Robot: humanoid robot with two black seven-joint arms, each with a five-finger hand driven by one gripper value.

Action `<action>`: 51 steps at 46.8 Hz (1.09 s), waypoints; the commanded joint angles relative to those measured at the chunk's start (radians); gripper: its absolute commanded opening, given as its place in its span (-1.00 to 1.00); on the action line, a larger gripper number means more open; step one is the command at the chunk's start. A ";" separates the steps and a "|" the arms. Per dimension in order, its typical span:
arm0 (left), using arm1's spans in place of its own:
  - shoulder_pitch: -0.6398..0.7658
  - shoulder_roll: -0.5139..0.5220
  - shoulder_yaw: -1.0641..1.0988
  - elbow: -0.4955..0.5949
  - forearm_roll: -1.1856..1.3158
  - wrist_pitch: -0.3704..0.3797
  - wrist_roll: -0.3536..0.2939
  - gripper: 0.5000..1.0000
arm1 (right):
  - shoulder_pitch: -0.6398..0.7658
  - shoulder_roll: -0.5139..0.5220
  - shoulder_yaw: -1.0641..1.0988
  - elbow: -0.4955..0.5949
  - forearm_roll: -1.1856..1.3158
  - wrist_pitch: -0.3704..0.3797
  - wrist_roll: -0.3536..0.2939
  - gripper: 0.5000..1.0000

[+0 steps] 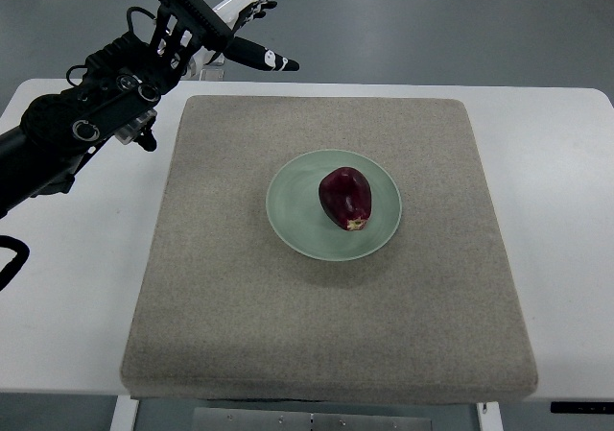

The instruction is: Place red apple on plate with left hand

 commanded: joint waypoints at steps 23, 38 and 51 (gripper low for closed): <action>-0.002 -0.135 -0.004 0.300 -0.705 0.004 0.090 0.98 | 0.000 0.000 0.000 0.000 0.000 -0.001 0.001 0.86; 0.012 -0.166 -0.088 0.531 -0.923 -0.318 0.082 0.98 | 0.000 0.000 0.000 0.000 0.000 0.001 -0.001 0.86; 0.016 -0.166 -0.096 0.563 -0.921 -0.380 0.078 0.98 | 0.000 0.000 0.000 0.000 0.000 -0.001 0.001 0.86</action>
